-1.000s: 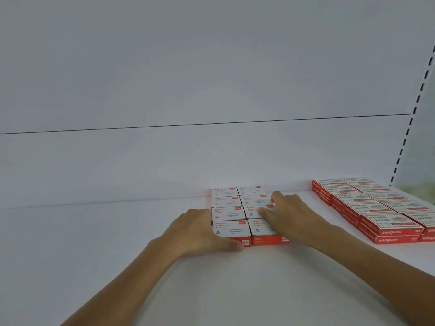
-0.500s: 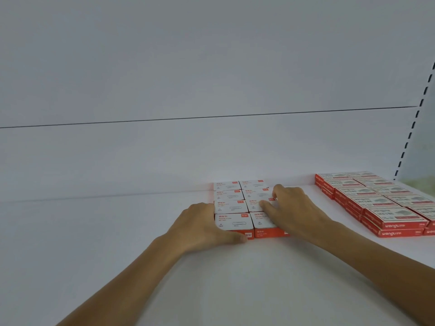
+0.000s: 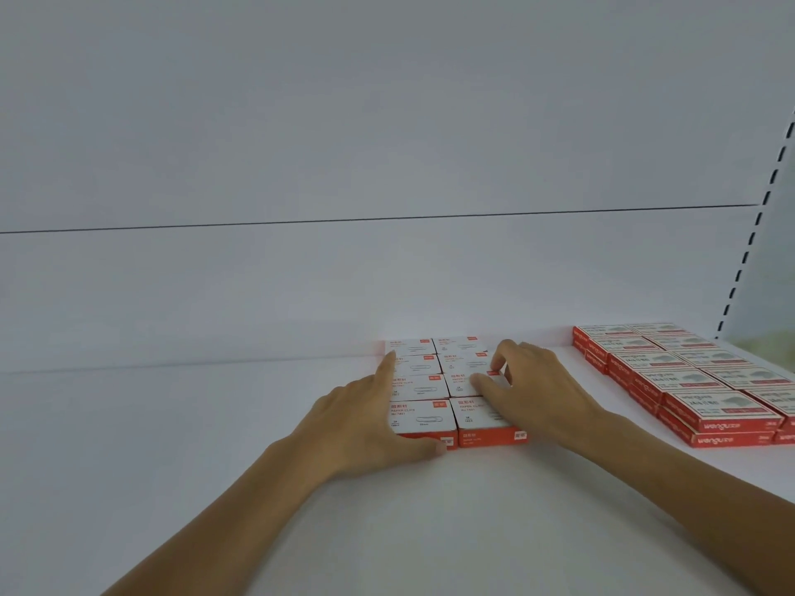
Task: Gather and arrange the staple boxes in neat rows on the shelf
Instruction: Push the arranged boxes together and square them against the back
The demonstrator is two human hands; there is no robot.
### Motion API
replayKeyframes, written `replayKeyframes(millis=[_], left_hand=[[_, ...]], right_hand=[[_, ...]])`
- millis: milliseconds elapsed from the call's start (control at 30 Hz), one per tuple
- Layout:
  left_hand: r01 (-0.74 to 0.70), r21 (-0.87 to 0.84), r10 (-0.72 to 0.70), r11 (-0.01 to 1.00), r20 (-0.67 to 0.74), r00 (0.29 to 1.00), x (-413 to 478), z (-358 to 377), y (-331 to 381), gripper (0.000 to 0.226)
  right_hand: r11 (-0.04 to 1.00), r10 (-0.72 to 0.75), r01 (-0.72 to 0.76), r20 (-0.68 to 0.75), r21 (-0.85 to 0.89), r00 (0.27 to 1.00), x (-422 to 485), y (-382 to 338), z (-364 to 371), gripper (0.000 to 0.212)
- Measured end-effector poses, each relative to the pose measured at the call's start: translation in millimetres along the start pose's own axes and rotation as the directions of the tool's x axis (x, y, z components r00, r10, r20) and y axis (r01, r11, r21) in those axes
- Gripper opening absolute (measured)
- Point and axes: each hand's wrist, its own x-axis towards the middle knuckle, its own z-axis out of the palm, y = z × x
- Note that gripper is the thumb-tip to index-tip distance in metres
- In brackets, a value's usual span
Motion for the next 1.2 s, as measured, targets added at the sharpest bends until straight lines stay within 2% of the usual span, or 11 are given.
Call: replayKeyframes(millis=[167,267,400,467,767,967,1100,1200], left_hand=[[0.034,0.109,-0.031,0.993,-0.028,0.999,4,1,-4,0.125],[0.013,0.009,-0.013,1.000,-0.015,1.000,6,4,-6,0.126],[-0.041,-0.072,0.041,0.997,-0.012,0.999,7,11,-2,0.121],[-0.036,-0.070,0.035,0.997,-0.013,0.999,8,11,-2,0.118],[0.017,-0.030,-0.014,0.999,0.094,0.995,15,14,-2,0.113],[-0.013,-0.018,0.015,1.000,0.094,0.995,21,15,-8,0.119],[-0.024,-0.008,0.025,1.000,0.070,0.997,19,14,-7,0.122],[-0.019,-0.020,0.020,1.000,0.049,0.999,19,3,-6,0.114]], right_hand=[[0.992,0.076,-0.075,-0.010,0.100,0.997,6,8,-3,0.038],[0.983,0.038,-0.043,0.031,0.179,0.999,11,7,-2,0.050],[0.957,-0.044,-0.002,0.152,0.291,0.987,12,-5,3,0.027],[0.941,-0.019,-0.047,0.193,0.335,0.981,12,-7,3,0.019],[0.964,0.049,-0.107,0.235,0.244,0.971,17,-9,9,0.020],[0.977,0.037,-0.079,0.207,0.200,0.978,21,-7,11,0.021],[0.953,0.034,-0.095,0.211,0.287,0.977,17,-10,3,0.036],[0.908,0.011,-0.105,0.229,0.405,0.973,14,-7,-9,0.042]])
